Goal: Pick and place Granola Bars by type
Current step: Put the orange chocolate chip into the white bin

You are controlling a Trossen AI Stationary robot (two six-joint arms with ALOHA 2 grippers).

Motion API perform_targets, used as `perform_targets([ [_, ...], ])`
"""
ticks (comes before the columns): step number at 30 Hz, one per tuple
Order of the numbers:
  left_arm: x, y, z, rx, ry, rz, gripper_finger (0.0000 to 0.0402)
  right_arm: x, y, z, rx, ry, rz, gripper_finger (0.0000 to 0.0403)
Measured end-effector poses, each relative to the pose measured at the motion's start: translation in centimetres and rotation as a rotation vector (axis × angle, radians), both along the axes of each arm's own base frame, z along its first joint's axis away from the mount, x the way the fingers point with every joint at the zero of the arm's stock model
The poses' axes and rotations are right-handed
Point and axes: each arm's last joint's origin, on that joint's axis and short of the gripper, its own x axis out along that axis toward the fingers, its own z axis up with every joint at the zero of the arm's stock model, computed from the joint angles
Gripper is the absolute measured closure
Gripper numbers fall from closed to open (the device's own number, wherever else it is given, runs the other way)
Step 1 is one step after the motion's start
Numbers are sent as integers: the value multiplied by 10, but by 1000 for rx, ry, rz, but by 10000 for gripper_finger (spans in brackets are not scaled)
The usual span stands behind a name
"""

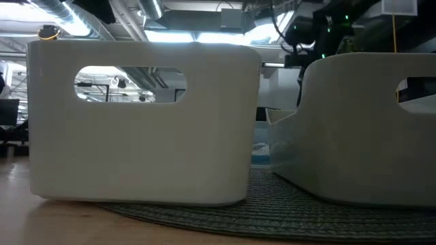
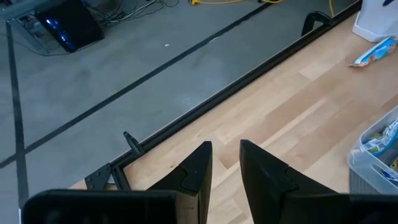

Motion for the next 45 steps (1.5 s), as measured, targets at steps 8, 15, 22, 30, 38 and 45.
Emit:
perform_targets([
  [8, 0, 0, 0, 0, 0, 0, 327, -8, -14, -41, 67, 23, -43, 111],
  [15, 0, 0, 0, -9, -15, 11, 327, 1, -27, -68, 99, 93, -14, 111],
  [22, 0, 0, 0, -16, -27, 20, 327, 6, -35, -98, 187, 153, -13, 111],
  [30, 0, 0, 0, -24, -38, 27, 327, 9, -41, -117, 242, 157, -5, 112],
  [38, 0, 0, 0, -24, -38, 27, 327, 10, -41, -119, 255, 154, 19, 198],
  [45, 0, 0, 0, -24, -38, 27, 327, 11, -40, -118, 291, 128, 22, 339],
])
